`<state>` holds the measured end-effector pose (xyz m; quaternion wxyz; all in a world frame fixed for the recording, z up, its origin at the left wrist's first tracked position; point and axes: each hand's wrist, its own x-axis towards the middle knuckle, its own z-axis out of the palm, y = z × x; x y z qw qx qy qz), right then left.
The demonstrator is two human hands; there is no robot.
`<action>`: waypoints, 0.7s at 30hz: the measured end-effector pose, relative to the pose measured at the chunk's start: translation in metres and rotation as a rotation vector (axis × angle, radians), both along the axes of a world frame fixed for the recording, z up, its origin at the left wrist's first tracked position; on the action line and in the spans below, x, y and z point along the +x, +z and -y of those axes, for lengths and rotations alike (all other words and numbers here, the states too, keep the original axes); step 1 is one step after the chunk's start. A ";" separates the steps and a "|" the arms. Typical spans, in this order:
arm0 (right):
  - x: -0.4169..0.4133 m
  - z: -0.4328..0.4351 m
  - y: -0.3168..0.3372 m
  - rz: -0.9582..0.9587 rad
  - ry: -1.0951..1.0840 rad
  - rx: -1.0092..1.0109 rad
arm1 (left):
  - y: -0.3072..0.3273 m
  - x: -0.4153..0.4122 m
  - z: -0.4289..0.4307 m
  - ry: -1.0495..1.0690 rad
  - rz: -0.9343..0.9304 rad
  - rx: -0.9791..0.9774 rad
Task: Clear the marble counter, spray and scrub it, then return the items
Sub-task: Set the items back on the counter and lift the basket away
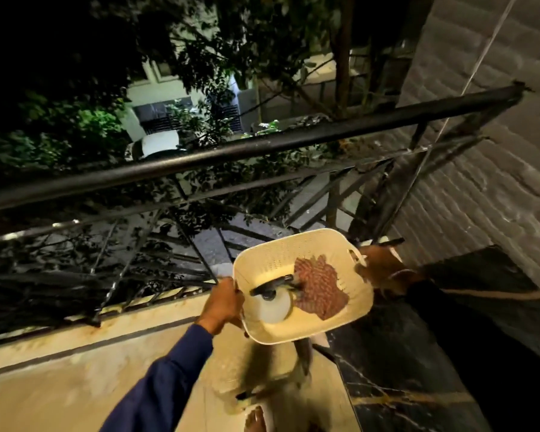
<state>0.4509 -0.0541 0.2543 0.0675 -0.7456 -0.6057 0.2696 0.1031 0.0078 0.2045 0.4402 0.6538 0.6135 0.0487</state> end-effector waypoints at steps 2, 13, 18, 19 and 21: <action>-0.040 -0.024 -0.012 -0.033 -0.038 -0.099 | -0.011 -0.040 -0.030 0.029 -0.069 0.004; -0.163 -0.090 -0.106 -0.111 0.068 -0.164 | -0.054 -0.146 -0.064 0.289 -0.031 -0.179; -0.181 -0.098 -0.153 -0.032 -0.028 -0.257 | -0.105 -0.160 -0.062 0.174 -0.157 -0.217; -0.183 -0.099 -0.161 -0.025 -0.051 -0.253 | -0.114 -0.160 -0.061 0.164 -0.155 -0.221; -0.188 -0.099 -0.173 -0.024 -0.095 -0.270 | -0.132 -0.158 -0.059 0.144 -0.159 -0.250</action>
